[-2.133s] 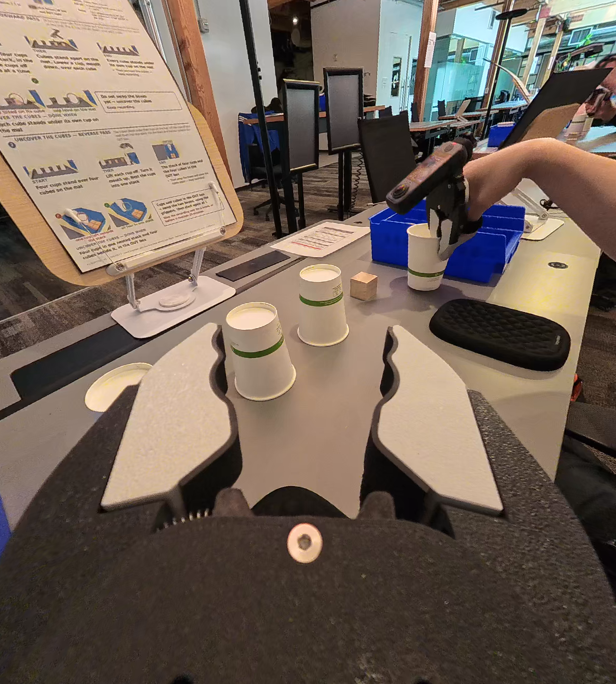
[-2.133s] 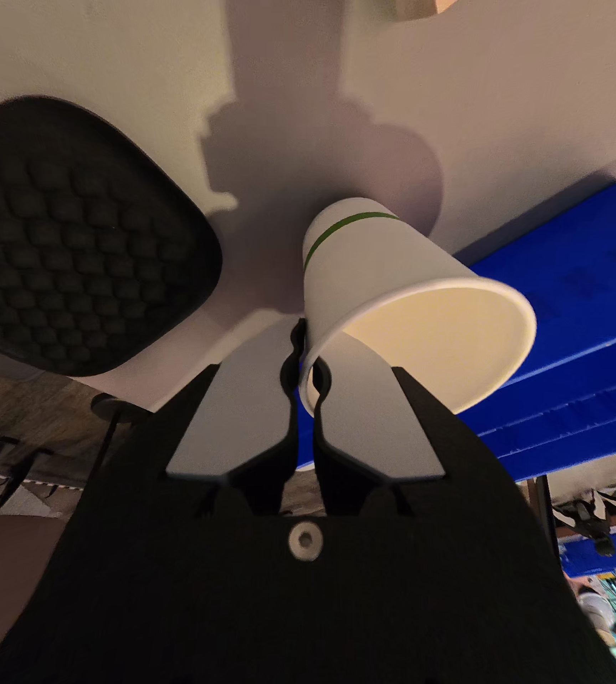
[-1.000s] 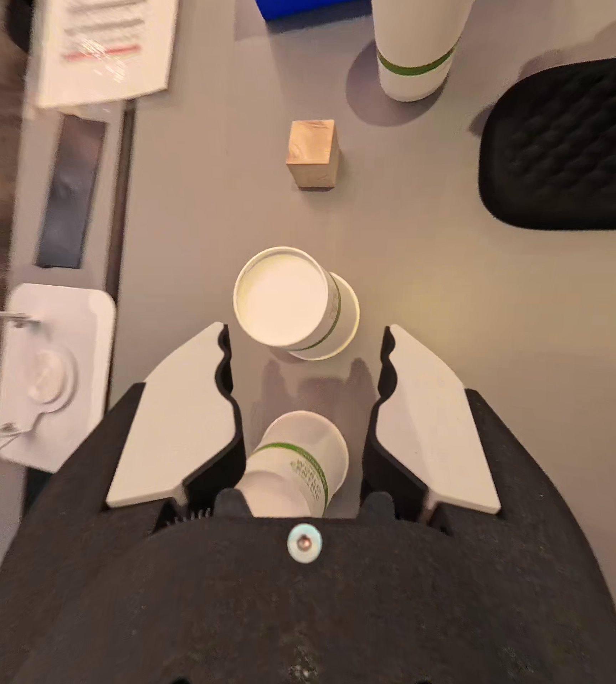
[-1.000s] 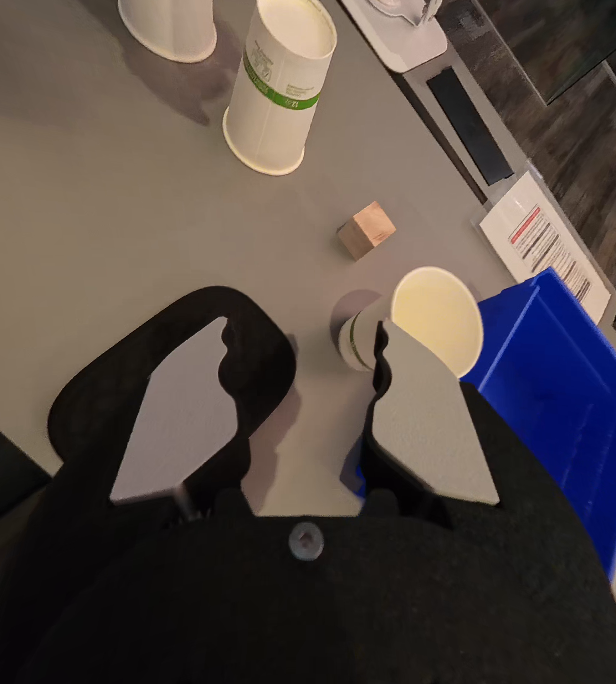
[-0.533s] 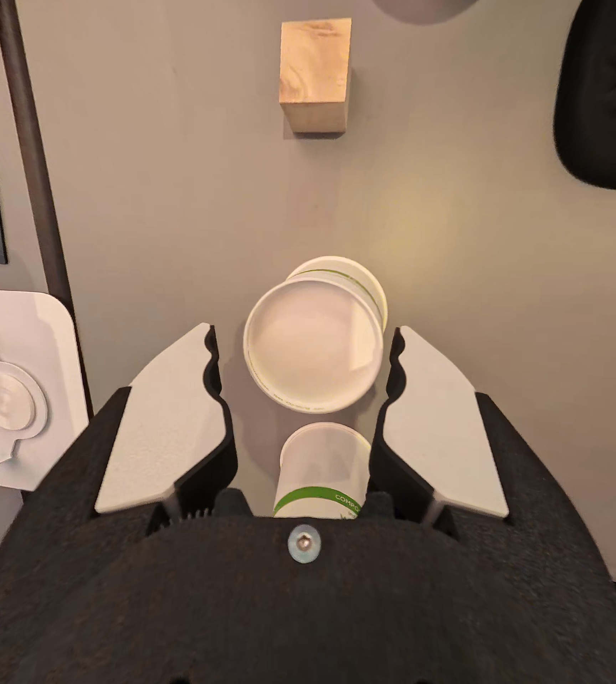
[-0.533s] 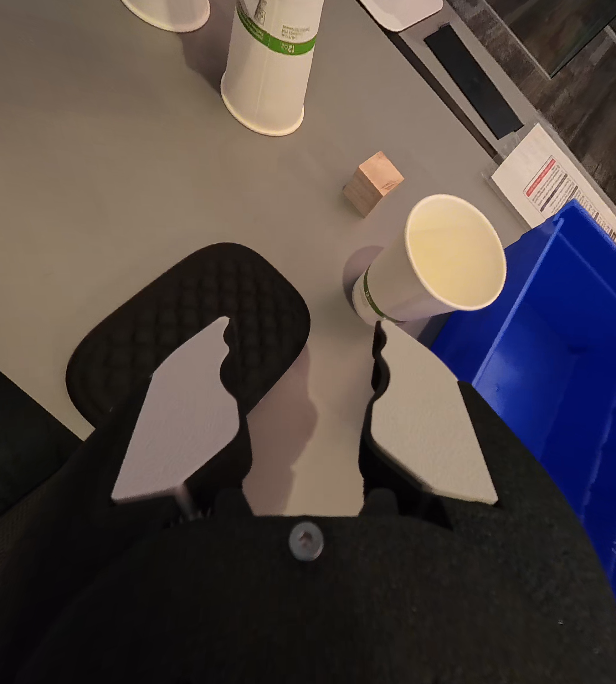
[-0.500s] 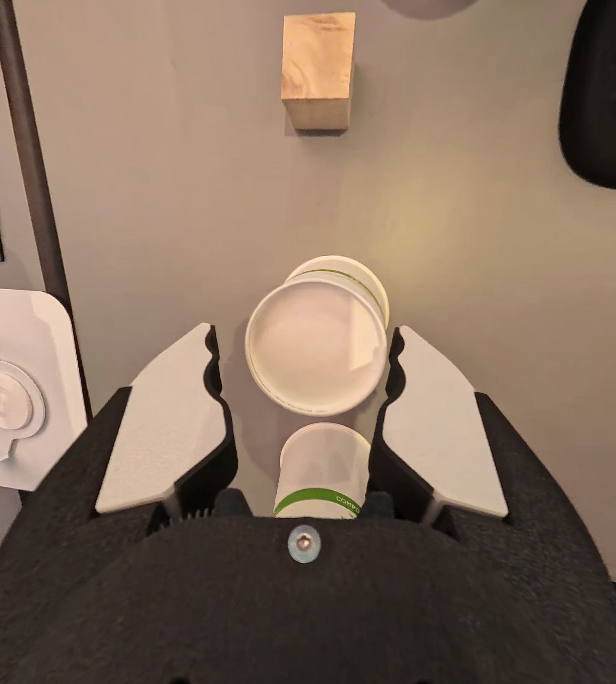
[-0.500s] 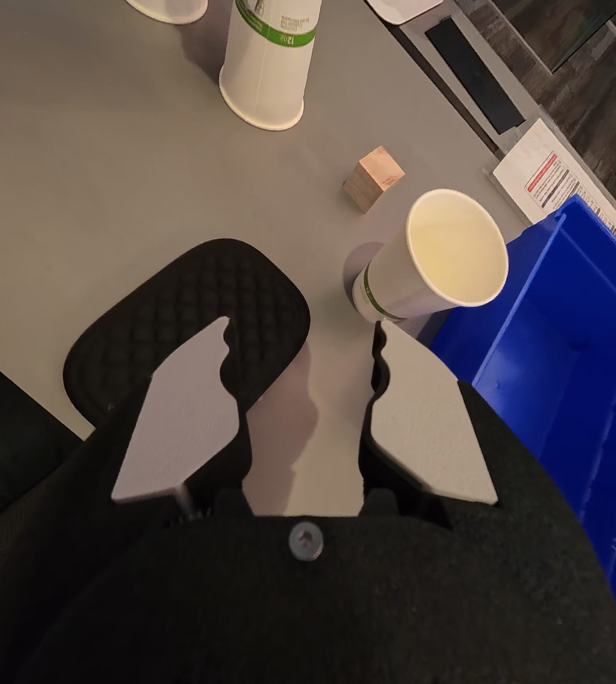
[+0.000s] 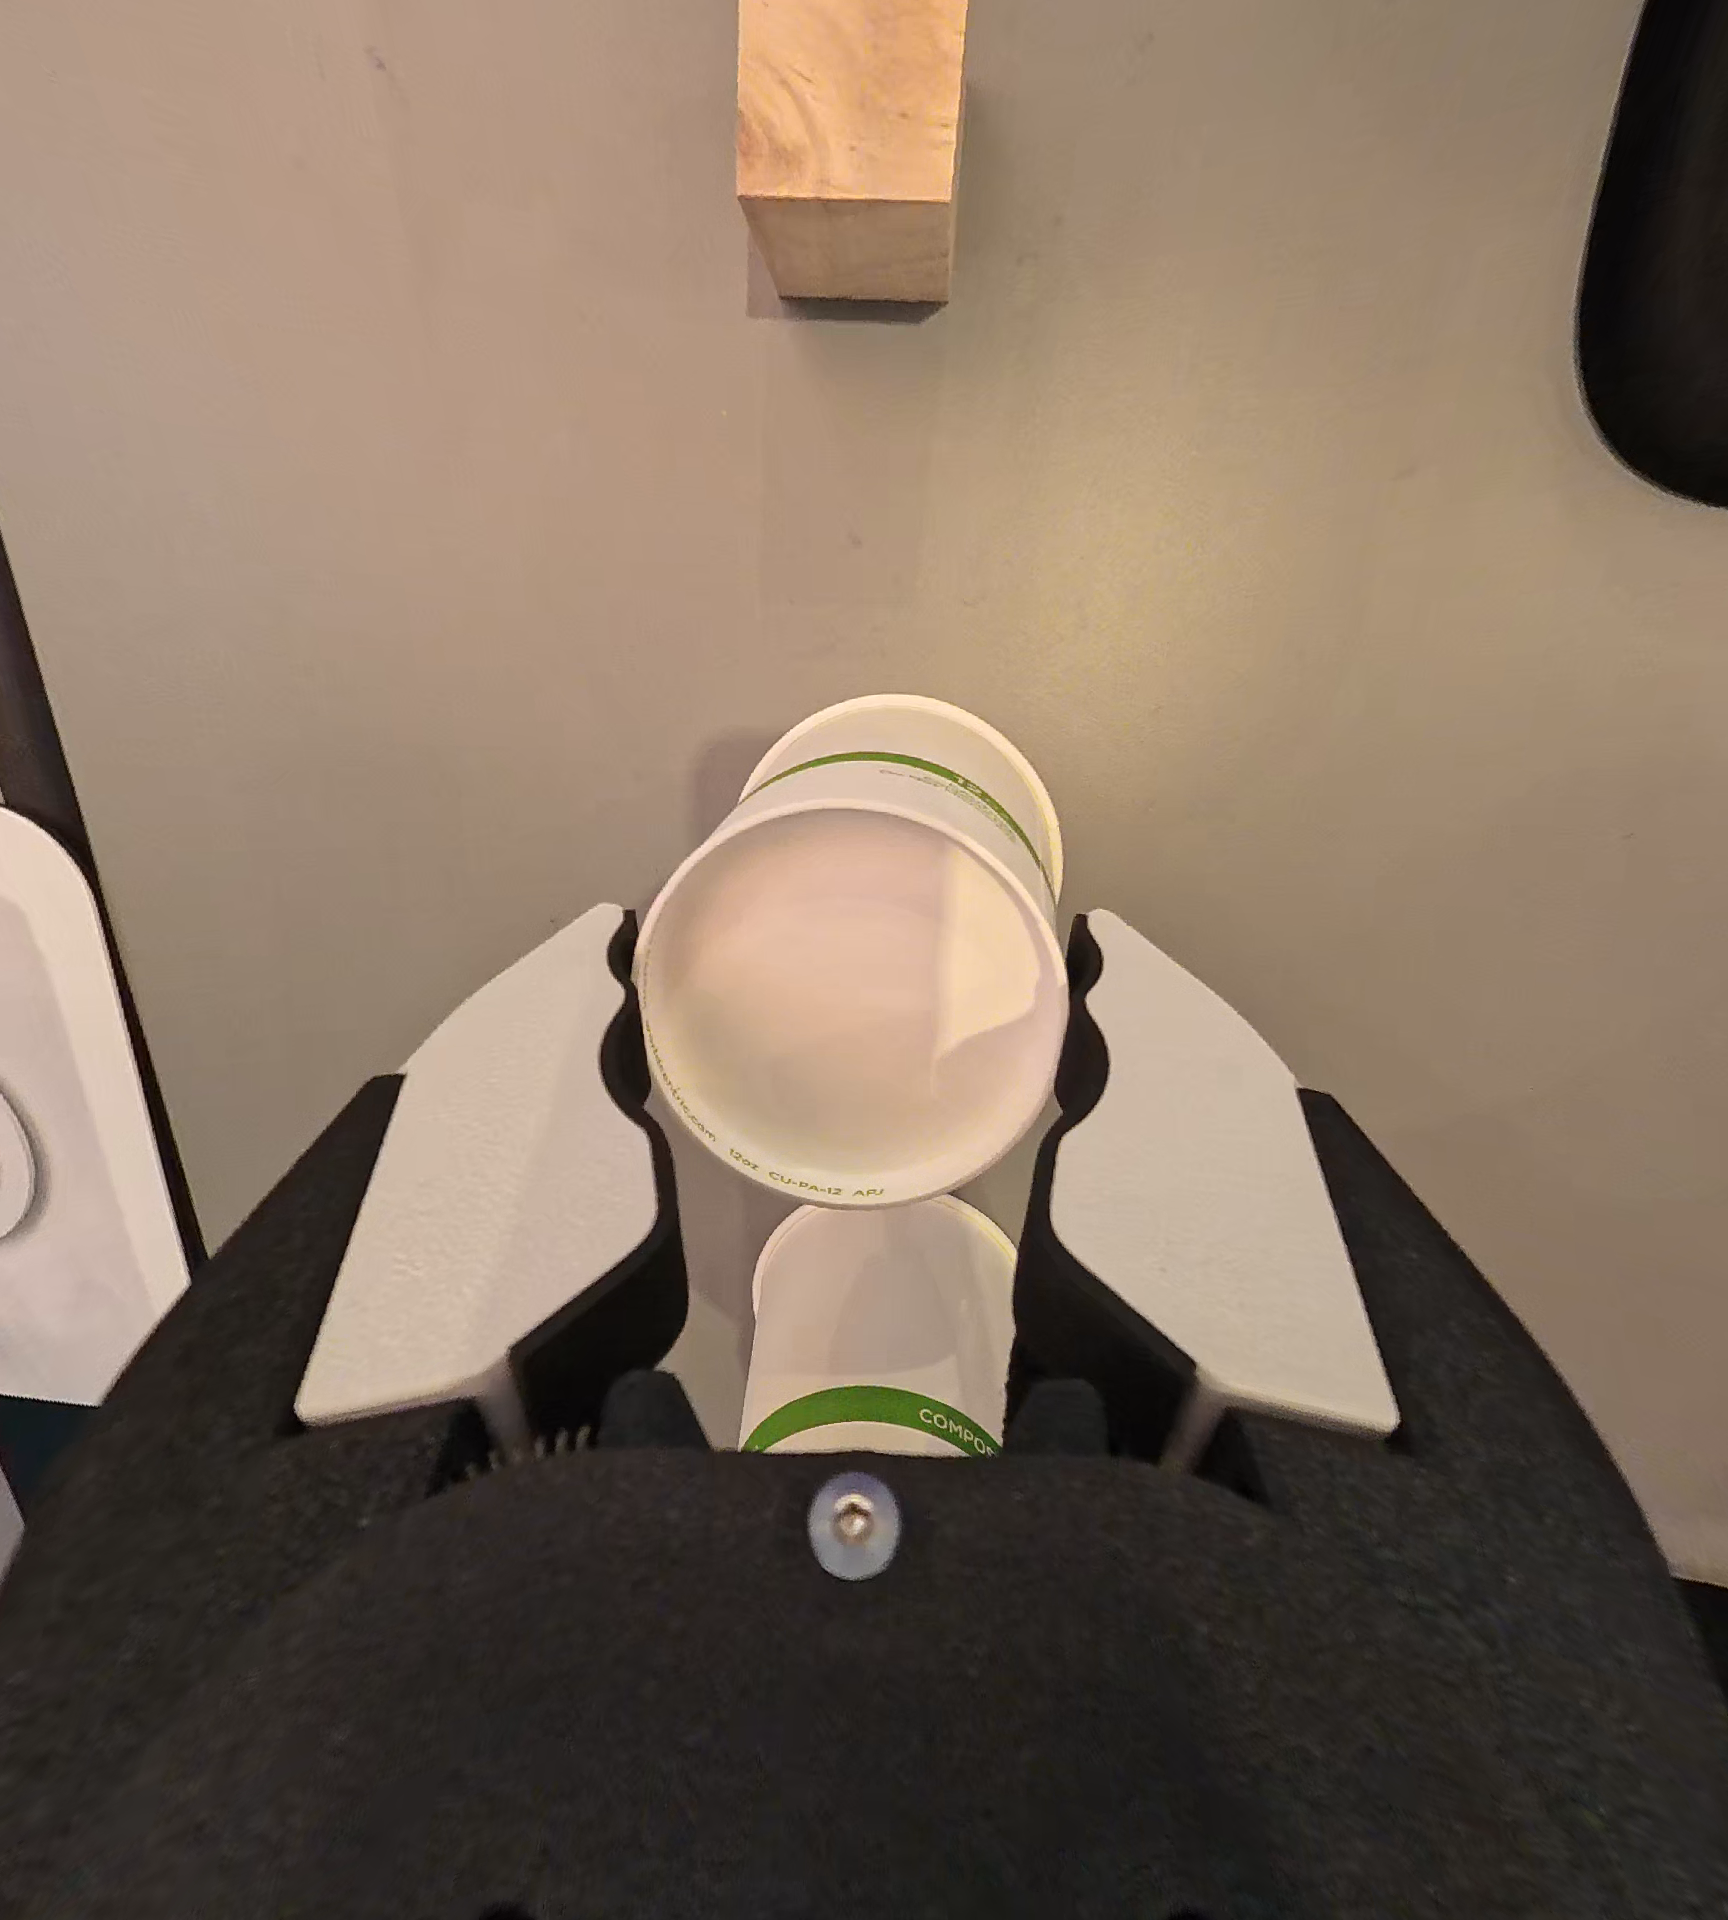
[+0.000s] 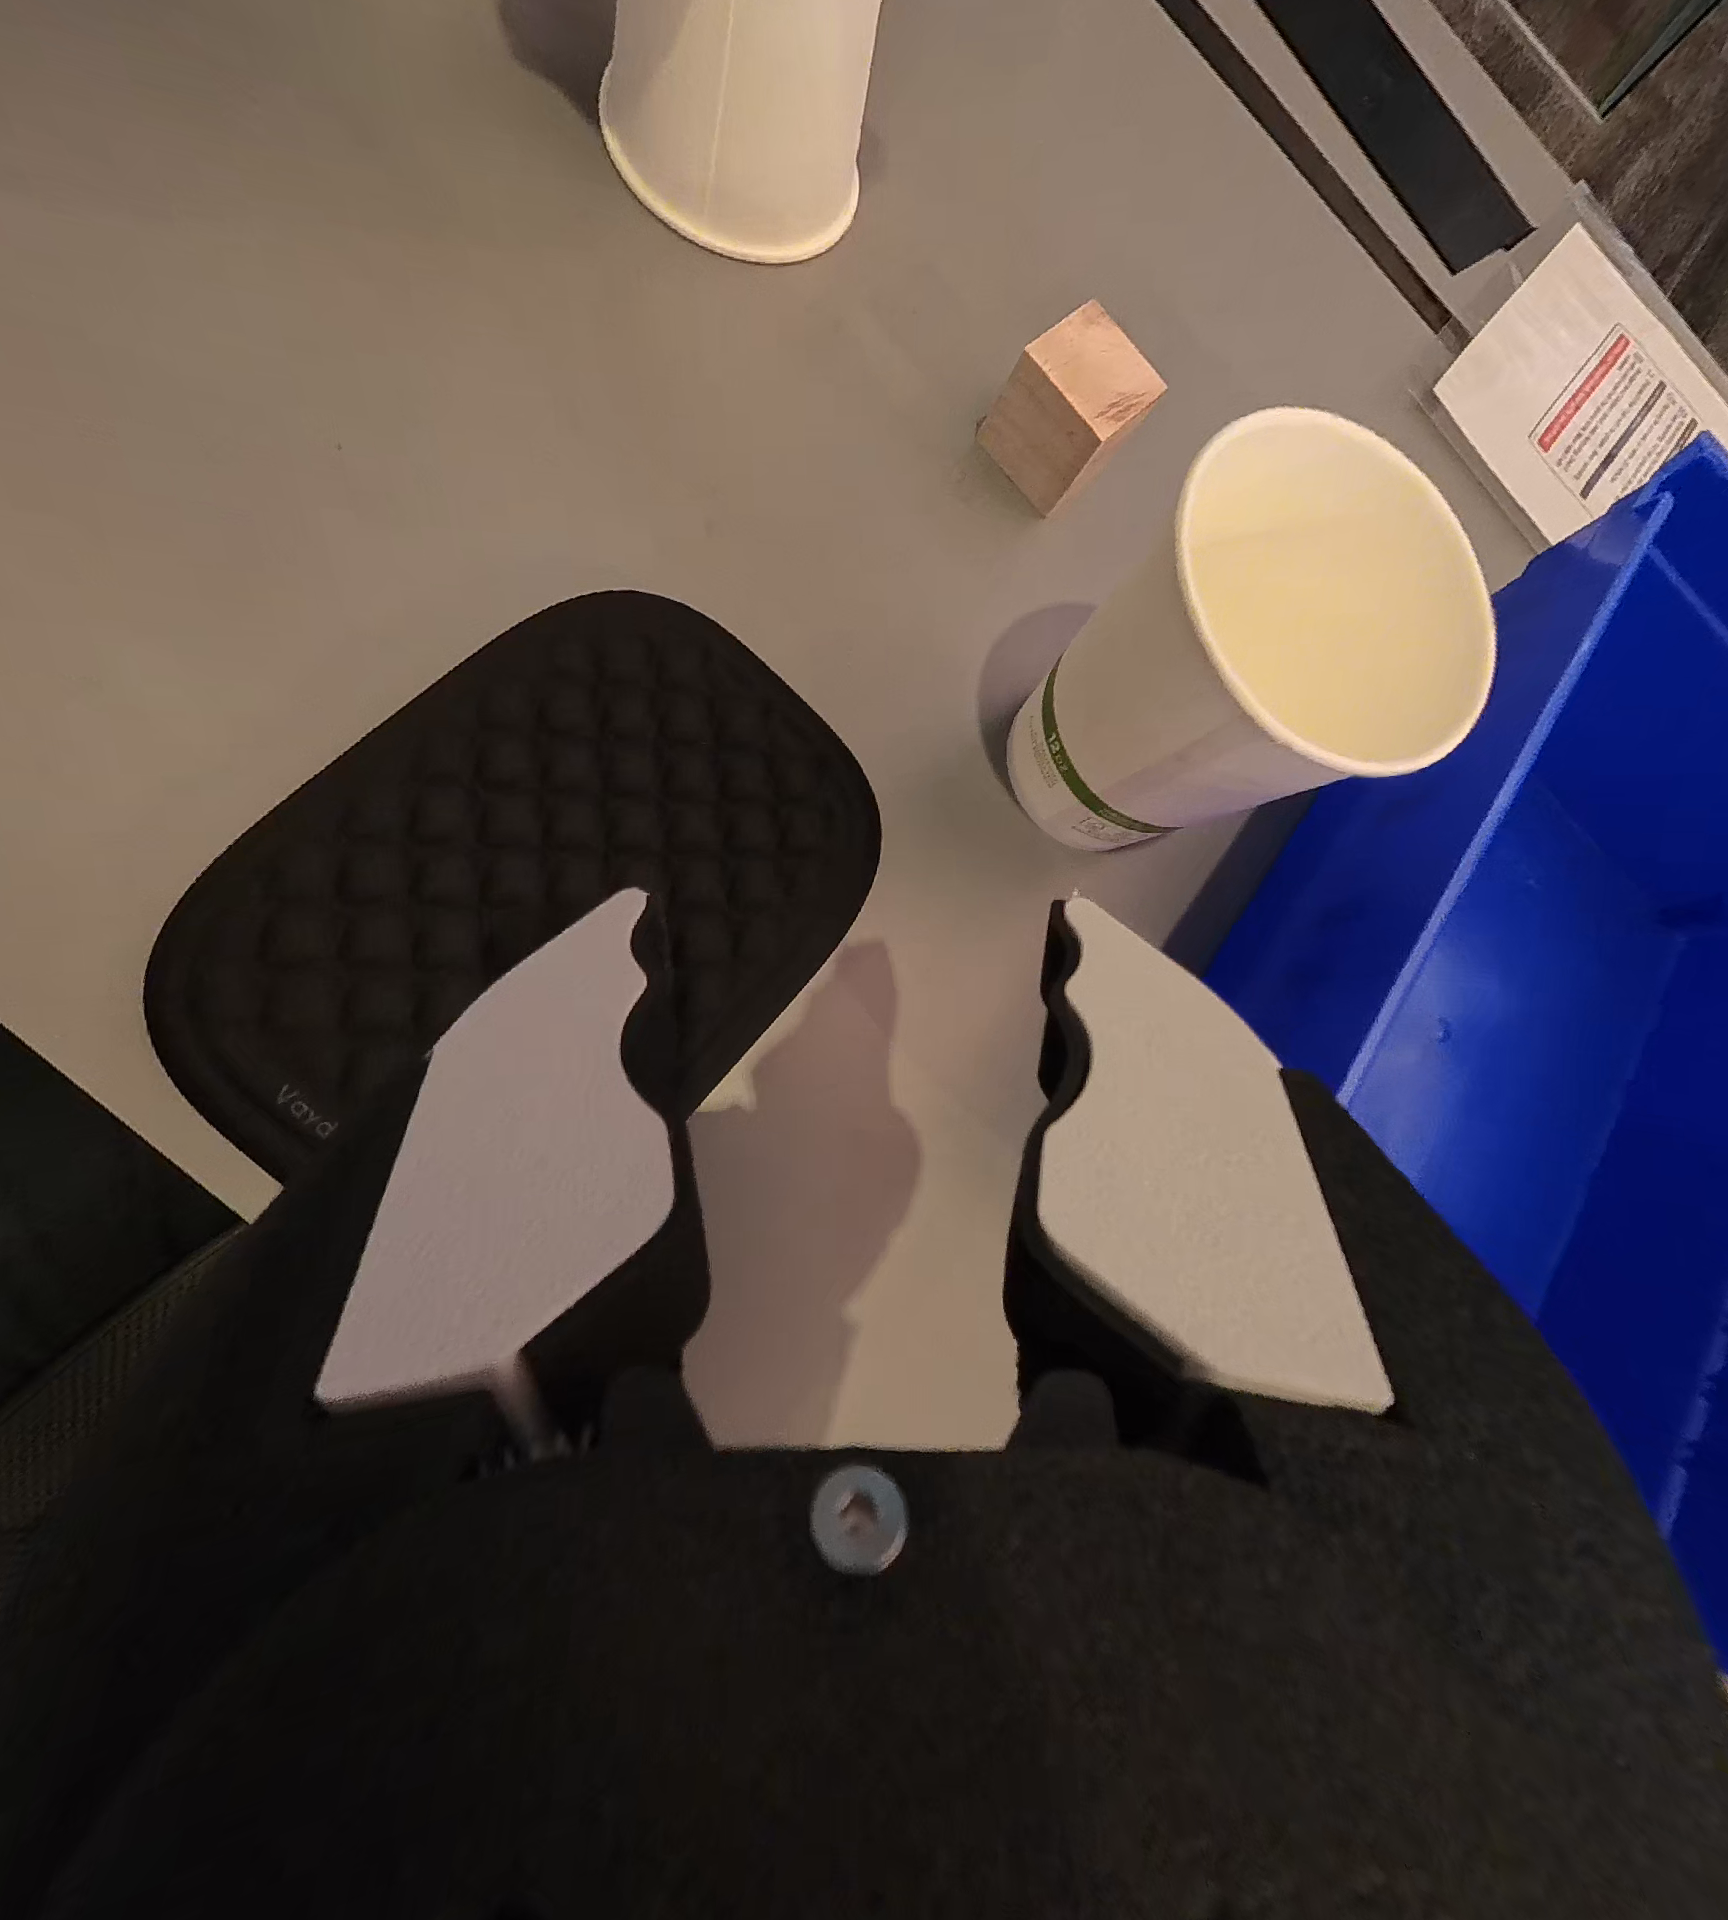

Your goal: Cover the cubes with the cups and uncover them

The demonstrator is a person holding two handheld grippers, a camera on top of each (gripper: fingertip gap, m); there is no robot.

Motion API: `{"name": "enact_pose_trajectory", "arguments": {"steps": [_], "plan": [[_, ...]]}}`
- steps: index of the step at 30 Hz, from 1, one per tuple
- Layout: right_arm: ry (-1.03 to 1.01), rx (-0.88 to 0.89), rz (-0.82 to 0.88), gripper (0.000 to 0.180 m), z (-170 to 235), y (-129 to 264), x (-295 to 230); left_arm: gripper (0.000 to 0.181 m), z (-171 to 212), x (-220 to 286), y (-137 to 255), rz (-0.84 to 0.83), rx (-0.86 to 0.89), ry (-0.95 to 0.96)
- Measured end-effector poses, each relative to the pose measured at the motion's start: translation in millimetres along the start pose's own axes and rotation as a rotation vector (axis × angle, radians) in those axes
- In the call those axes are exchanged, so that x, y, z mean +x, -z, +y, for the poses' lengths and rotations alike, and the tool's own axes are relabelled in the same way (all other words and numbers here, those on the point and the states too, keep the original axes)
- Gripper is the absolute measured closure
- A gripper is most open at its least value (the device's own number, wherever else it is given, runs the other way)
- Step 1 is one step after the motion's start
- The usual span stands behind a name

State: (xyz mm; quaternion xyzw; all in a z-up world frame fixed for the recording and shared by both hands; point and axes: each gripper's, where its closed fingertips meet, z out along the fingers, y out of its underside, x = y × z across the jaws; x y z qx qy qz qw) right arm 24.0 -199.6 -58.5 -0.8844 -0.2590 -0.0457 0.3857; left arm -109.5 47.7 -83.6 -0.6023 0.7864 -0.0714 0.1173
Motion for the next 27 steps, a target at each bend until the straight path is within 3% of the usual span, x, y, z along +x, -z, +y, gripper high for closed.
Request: {"name": "enact_pose_trajectory", "arguments": {"steps": [7,14,22,27], "plan": [[-0.001,-0.003,-0.016,0.111,3,-3,-2,0.104,-10,2,12,-0.008,0.061,-0.008],[-0.002,0.063,-0.008,0.111,-18,-5,1,0.104,-24,11,60,-0.033,0.248,0.004],[-0.077,0.442,-0.079,0.112,-126,-2,-1,0.104,-47,36,154,-0.158,0.673,0.013],[-0.201,0.675,-0.27,0.111,-186,3,-10,0.104,-58,75,206,-0.146,0.916,-0.023]]}}
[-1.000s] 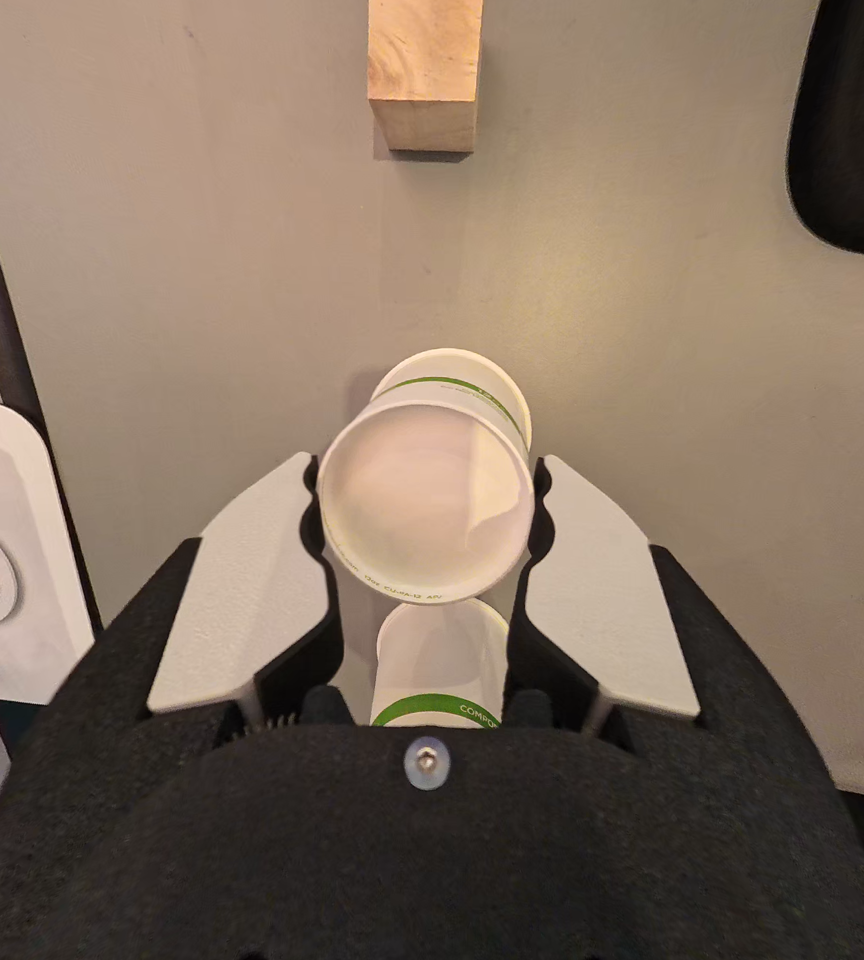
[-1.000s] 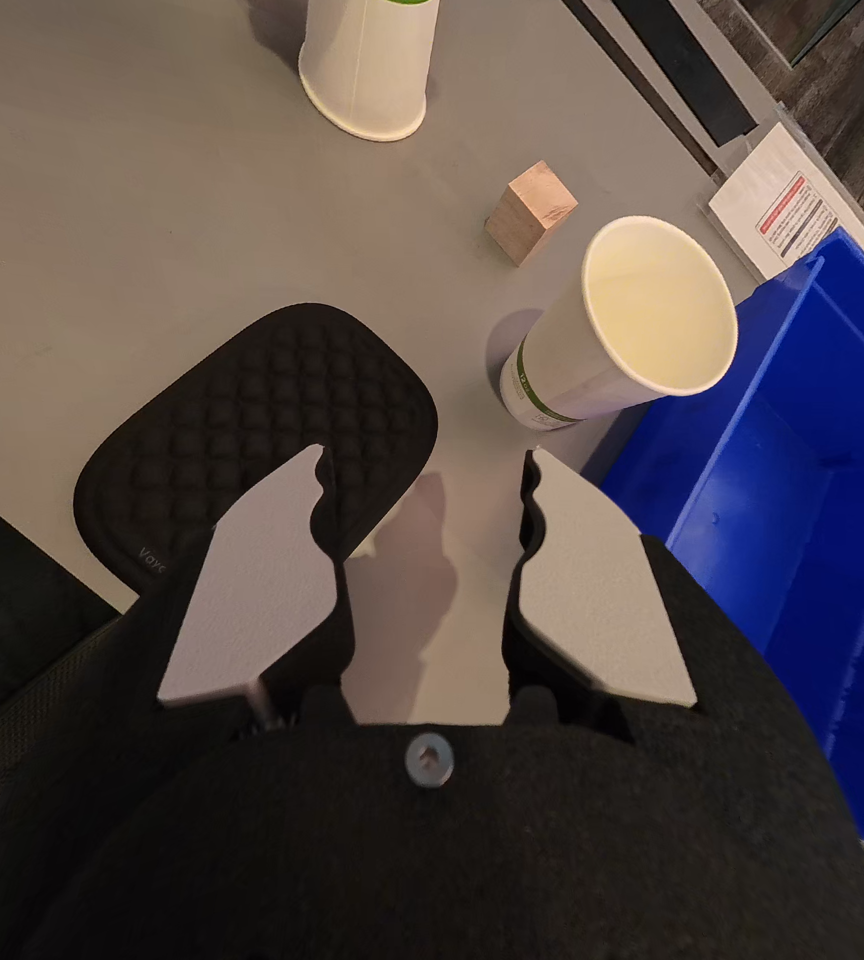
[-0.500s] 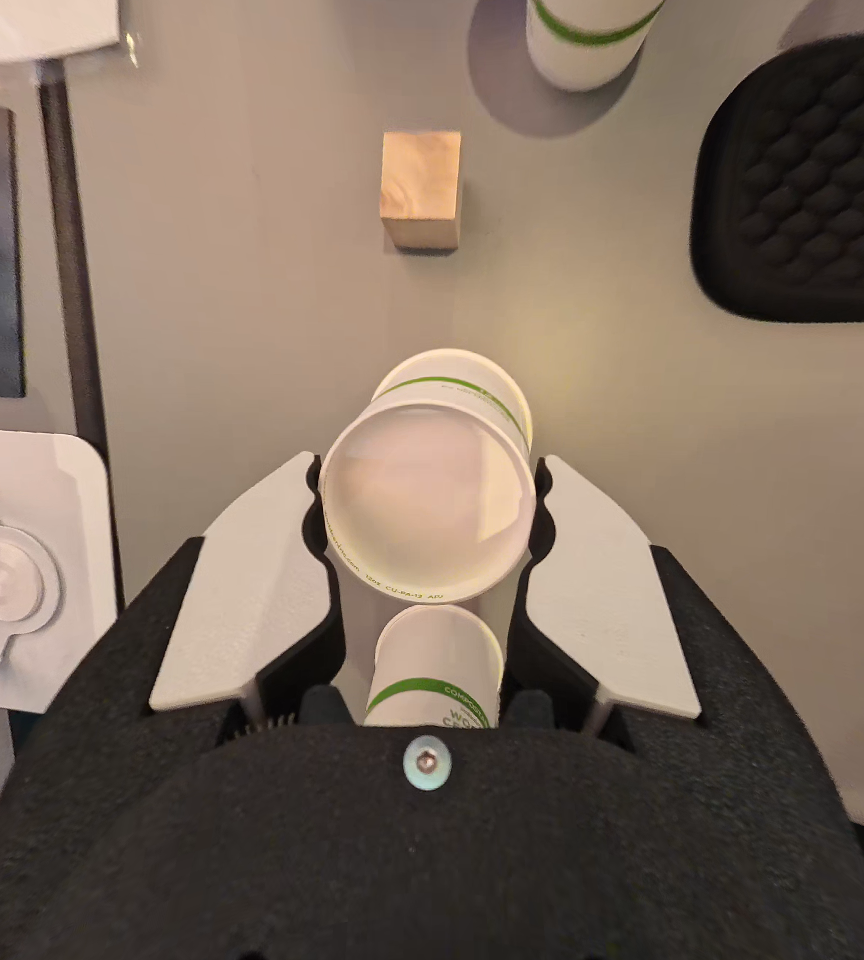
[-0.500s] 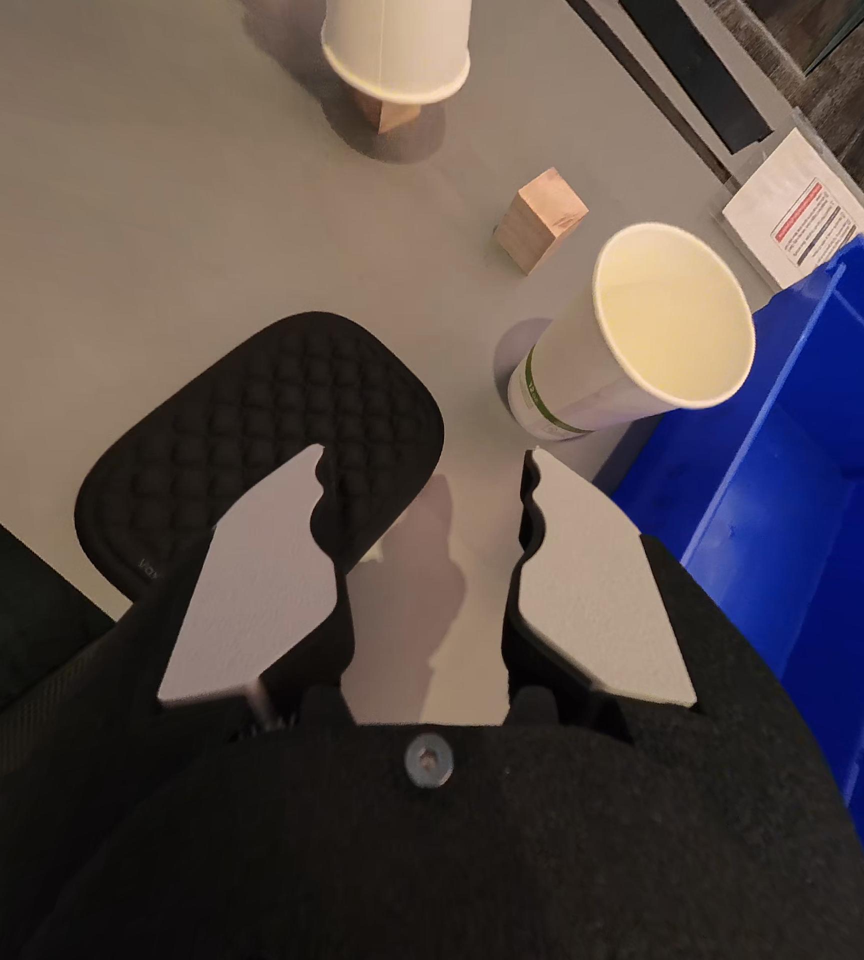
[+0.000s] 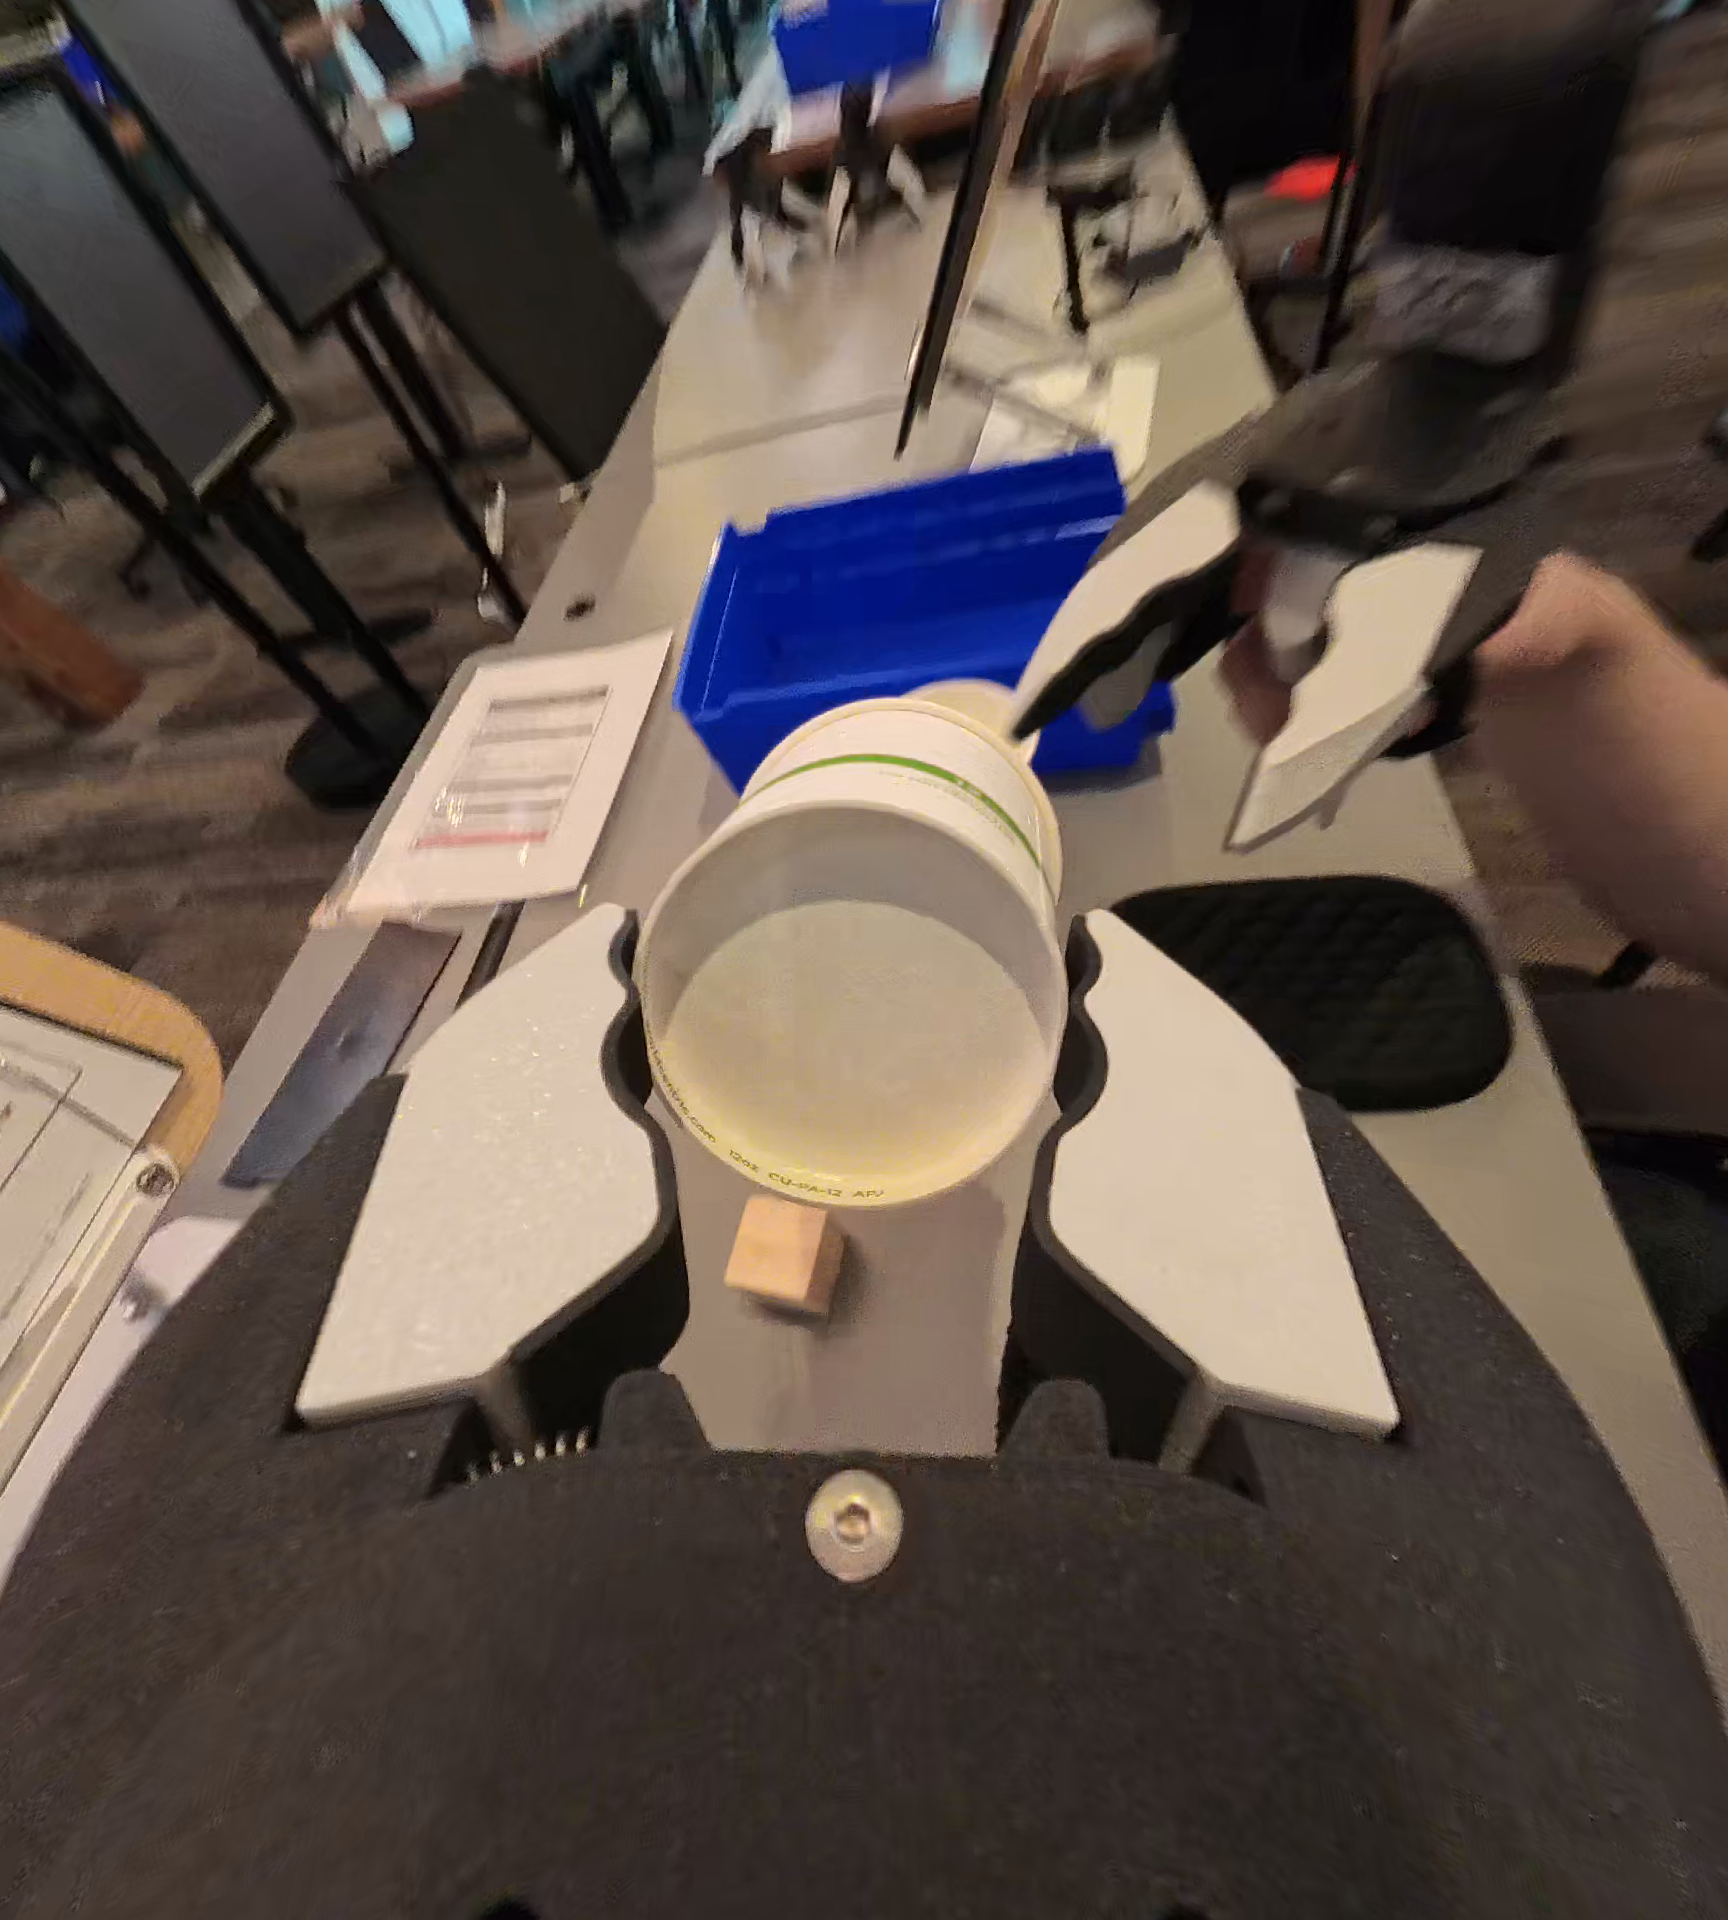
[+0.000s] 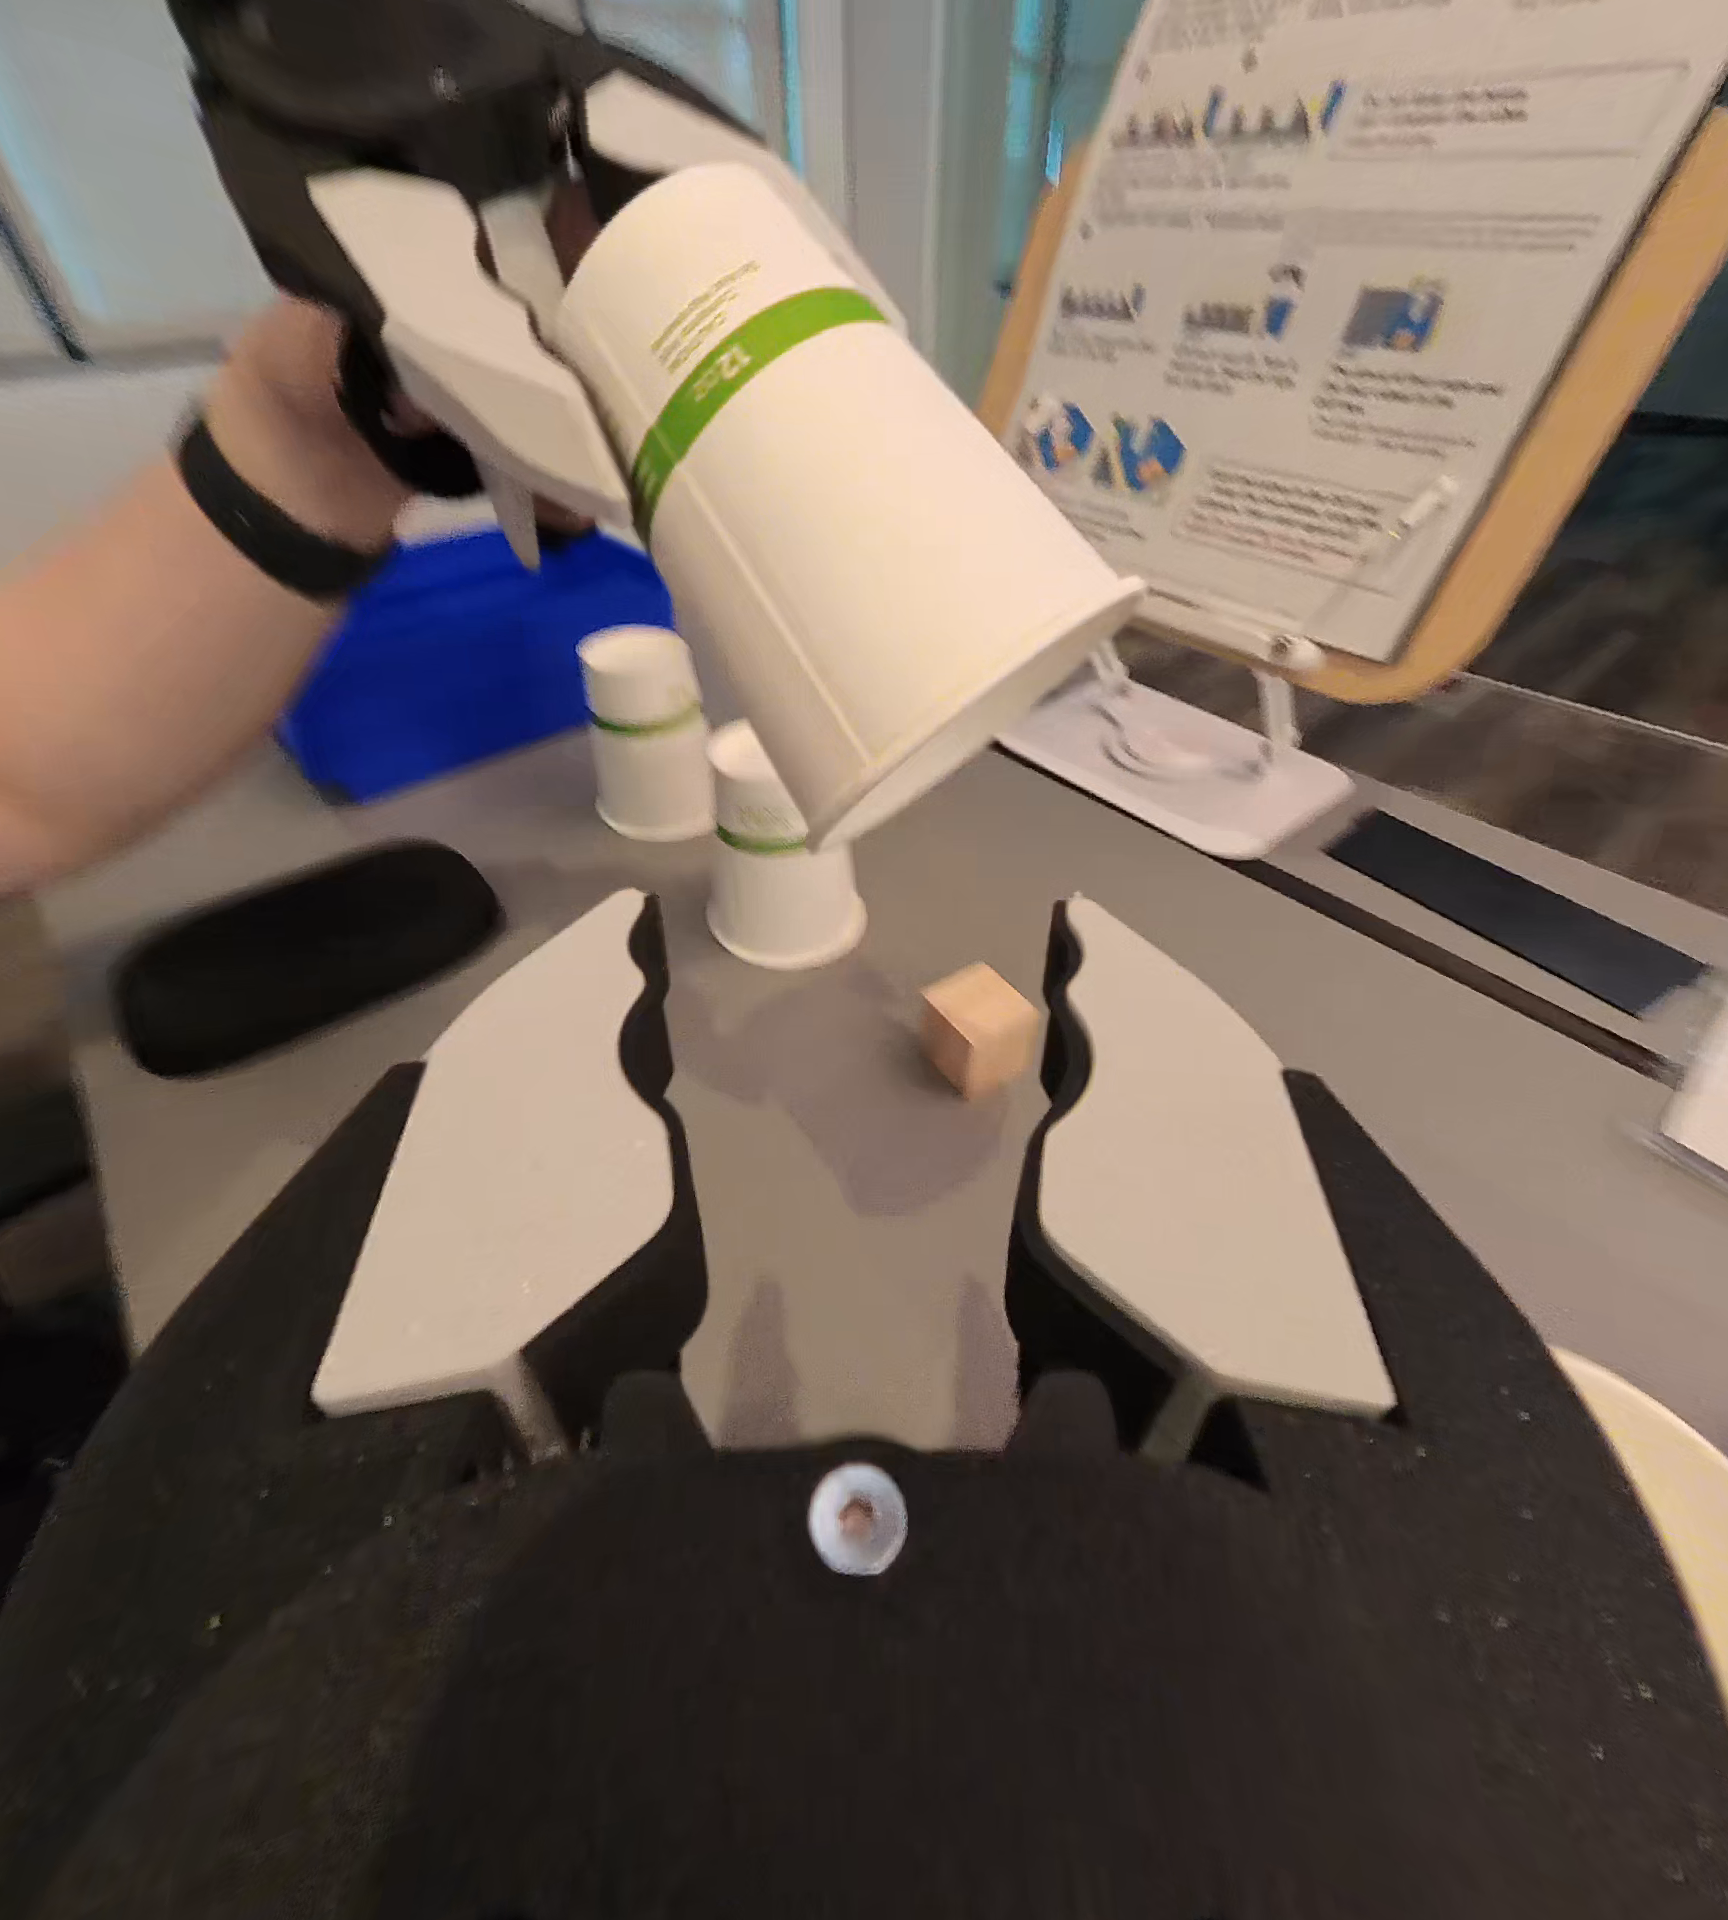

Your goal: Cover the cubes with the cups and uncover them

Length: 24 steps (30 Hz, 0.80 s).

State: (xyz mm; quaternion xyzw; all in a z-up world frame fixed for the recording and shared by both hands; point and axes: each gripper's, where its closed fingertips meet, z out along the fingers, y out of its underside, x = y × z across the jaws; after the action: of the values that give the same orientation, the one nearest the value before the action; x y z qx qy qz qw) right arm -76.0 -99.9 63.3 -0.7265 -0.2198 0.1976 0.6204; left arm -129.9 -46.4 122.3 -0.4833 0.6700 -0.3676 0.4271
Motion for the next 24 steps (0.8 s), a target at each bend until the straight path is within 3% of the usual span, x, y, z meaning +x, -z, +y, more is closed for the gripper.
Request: {"name": "enact_pose_trajectory", "arguments": {"steps": [5,8,13,19,21,24], "plan": [[-0.119,0.213,-0.286,0.126,-36,-9,-35,0.104,-26,32,18,0.079,0.145,0.007],[-0.128,0.334,-0.453,0.168,-53,-1,-57,0.104,-23,39,19,0.079,0.168,0.002],[-0.161,0.346,-0.566,0.177,-53,-3,-69,0.104,-13,41,23,0.129,0.193,0.069],[-0.053,0.201,-0.451,0.179,-48,6,-55,0.101,8,30,57,0.019,0.205,0.131],[-0.009,0.092,-0.312,0.179,-48,18,-31,0.104,22,25,74,-0.043,0.199,0.13],[0.094,-0.244,0.005,0.179,-27,42,34,0.112,41,23,95,-0.124,0.188,0.129]]}}
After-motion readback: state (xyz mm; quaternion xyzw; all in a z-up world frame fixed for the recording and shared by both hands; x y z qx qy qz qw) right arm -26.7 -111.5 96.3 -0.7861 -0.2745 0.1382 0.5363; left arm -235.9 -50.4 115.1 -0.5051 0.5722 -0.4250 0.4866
